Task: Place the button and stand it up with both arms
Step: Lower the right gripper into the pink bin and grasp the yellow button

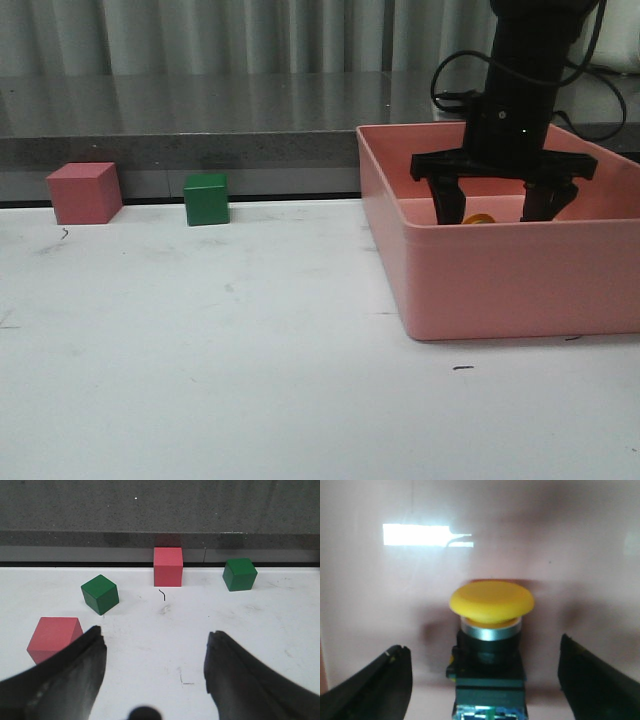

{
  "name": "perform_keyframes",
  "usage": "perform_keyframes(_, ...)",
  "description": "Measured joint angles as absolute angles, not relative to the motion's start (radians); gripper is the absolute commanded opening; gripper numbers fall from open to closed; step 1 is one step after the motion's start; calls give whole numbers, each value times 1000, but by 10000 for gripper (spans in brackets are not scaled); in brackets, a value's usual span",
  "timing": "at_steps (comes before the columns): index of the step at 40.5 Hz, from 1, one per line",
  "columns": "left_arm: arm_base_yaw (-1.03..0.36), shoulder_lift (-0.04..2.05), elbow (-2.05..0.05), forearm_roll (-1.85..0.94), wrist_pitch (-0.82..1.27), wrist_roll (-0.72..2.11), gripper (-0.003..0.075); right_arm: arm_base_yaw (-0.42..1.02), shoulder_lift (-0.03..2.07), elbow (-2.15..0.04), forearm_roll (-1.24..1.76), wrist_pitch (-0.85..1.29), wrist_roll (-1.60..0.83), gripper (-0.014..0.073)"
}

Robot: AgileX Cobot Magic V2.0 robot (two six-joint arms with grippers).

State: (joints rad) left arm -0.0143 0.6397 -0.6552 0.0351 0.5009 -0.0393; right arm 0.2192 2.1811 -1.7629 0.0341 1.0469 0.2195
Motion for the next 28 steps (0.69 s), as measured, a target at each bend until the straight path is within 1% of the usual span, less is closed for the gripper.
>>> perform_keyframes(4, -14, 640, -655, 35, 501, -39, 417, 219, 2199, -1763, 34, 1043, 221, 610)
perform_keyframes(6, -14, 640, -655, 35, 501, -39, 417, 219, 2207, -1763, 34, 1042, 221, 594)
perform_keyframes(9, -14, 640, -655, 35, 501, -39, 417, 219, 2209, -1765, 34, 1042, 221, 522)
perform_keyframes(12, -14, 640, -655, 35, 501, -39, 417, 219, 2209, -1765, 34, 1040, 221, 413)
perform_keyframes(14, -14, 640, -655, 35, 501, -39, 417, 219, 2209, -1765, 34, 1040, 221, 355)
perform_keyframes(18, -14, 640, -655, 35, 501, -39, 417, 219, 2209, -1765, 36, 1042, 223, 284)
perform_keyframes(21, -14, 640, -655, 35, 501, -39, 417, 219, 2209, -1765, 38, 1044, 223, 269)
perform_keyframes(28, -14, 640, -655, 35, 501, -39, 417, 219, 2195, -1765, 34, 1070, 225, 268)
